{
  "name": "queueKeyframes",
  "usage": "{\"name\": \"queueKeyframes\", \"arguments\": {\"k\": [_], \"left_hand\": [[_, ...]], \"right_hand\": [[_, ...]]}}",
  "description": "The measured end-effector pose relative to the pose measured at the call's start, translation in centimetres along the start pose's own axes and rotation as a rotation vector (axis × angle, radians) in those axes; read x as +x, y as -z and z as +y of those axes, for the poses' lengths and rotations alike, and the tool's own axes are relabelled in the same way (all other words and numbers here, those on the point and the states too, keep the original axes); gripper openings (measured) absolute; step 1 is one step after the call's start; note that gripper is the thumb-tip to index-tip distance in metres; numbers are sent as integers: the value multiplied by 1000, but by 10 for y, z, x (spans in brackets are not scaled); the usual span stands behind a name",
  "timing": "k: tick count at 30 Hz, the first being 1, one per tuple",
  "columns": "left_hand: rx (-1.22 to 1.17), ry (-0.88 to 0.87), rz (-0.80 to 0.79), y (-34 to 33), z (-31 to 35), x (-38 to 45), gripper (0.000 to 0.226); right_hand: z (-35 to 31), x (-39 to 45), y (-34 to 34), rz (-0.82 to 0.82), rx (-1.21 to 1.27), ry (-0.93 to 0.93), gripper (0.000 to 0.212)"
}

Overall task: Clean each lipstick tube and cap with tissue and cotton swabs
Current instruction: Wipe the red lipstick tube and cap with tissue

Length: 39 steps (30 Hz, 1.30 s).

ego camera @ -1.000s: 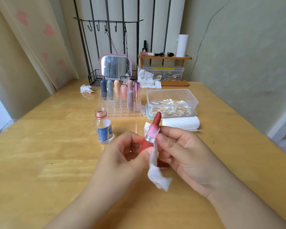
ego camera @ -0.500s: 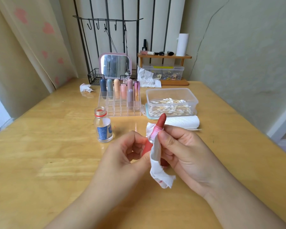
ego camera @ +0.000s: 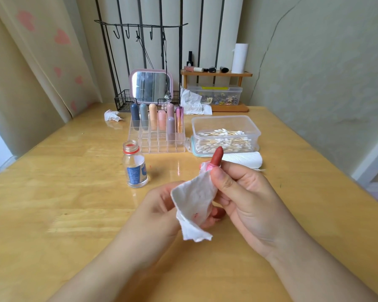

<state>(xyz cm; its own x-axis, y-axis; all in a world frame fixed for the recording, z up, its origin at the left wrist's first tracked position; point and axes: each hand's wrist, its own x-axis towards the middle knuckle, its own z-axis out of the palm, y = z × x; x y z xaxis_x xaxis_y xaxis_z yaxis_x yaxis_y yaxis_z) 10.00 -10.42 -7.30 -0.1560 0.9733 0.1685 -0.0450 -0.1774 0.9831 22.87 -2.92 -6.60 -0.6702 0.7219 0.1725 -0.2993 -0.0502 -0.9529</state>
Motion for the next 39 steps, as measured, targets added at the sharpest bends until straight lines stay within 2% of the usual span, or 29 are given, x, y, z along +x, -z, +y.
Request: {"name": "queueKeyframes", "arguments": {"k": [4, 6, 8, 10, 13, 16, 18, 20, 23, 25, 29, 31, 34, 36, 39], "left_hand": [[-50, -31, 111, -8, 3, 0, 16], [-26, -100, 165, -8, 1, 0, 12], [34, -166, 210, -7, -2, -1, 13], [123, -204, 219, -9, -2, -3, 15], [50, -123, 166, -14, 6, -6, 19], [-51, -17, 132, -11, 6, -6, 39], [-34, -54, 130, -11, 8, -5, 31], [-32, -113, 154, -10, 5, -3, 5], [13, -159, 226, -5, -5, -2, 21], [20, -153, 234, -6, -6, -2, 14], [-117, -31, 84, -9, -4, -3, 13], [-129, -39, 20, -8, -4, -4, 11], [-73, -131, 111, -6, -8, -1, 10], [-4, -184, 201, -5, -12, 1, 20], [65, -196, 243, -7, -12, -1, 19]], "right_hand": [[3, 2, 2, 9, -80, 58, 21], [5, 2, 3, 22, -115, 60, 18], [6, 3, 3, 26, -130, 56, 13], [6, 3, 2, 28, -138, 63, 22], [8, 4, 3, 19, -123, 76, 41], [7, 4, 4, 31, -106, 63, 24], [7, 3, 4, 34, -111, 63, 25], [8, 4, 4, 16, -128, 70, 39], [10, 4, 3, 23, -116, 100, 48], [11, 5, 3, 25, -105, 97, 49], [11, 5, 2, 39, -116, 86, 49], [10, 4, 2, 37, -111, 86, 47], [10, 3, 0, 61, -131, 59, 38], [12, 4, -2, 60, -132, 75, 41], [13, 4, -4, 75, -124, 88, 38]]}}
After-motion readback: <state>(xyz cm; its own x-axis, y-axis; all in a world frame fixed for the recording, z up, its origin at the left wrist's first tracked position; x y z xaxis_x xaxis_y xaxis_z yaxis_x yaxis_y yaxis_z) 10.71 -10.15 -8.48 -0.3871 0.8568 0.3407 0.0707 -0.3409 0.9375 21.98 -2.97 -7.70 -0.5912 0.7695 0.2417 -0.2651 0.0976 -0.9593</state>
